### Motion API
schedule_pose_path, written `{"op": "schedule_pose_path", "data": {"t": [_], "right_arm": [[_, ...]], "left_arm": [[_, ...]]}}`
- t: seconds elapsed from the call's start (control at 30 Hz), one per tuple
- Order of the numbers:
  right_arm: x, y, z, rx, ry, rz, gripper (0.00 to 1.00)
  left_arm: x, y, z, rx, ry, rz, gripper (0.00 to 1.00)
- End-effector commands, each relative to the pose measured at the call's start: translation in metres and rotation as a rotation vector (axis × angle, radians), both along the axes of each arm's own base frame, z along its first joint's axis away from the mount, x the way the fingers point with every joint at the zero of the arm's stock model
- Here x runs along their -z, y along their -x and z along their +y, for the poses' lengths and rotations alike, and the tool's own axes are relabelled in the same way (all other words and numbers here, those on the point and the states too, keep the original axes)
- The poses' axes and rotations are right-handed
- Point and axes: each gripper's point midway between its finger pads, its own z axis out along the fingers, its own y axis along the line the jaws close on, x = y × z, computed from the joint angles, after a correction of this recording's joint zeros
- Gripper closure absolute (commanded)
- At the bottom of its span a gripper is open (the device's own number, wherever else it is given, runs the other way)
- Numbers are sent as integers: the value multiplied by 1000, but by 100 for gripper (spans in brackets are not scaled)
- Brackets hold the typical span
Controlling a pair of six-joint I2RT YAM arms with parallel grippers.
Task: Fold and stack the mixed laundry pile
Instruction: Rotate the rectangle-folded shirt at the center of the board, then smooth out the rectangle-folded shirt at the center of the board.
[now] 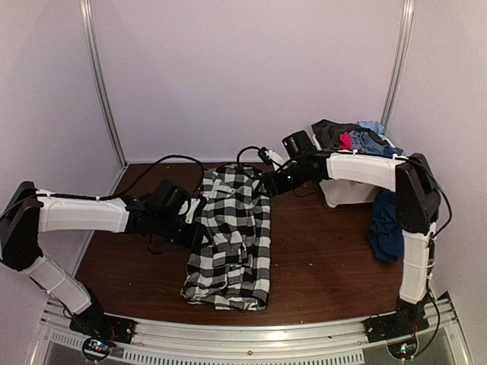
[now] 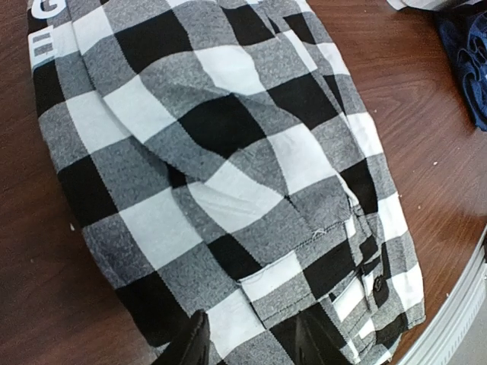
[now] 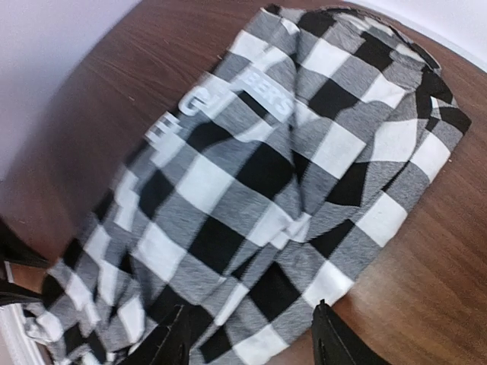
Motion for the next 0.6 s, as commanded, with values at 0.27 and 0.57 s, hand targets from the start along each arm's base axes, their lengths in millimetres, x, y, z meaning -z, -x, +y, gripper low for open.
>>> {"op": "schedule_pose_path", "data": {"t": [0.27,0.57], "right_arm": [[10,159,51,-169,-408,319,49],[119,167,19,-63,-303,498,57]], "left_arm": [[14,52,-10,134,252,129,64],[79,78,8,68,255,241,66]]}}
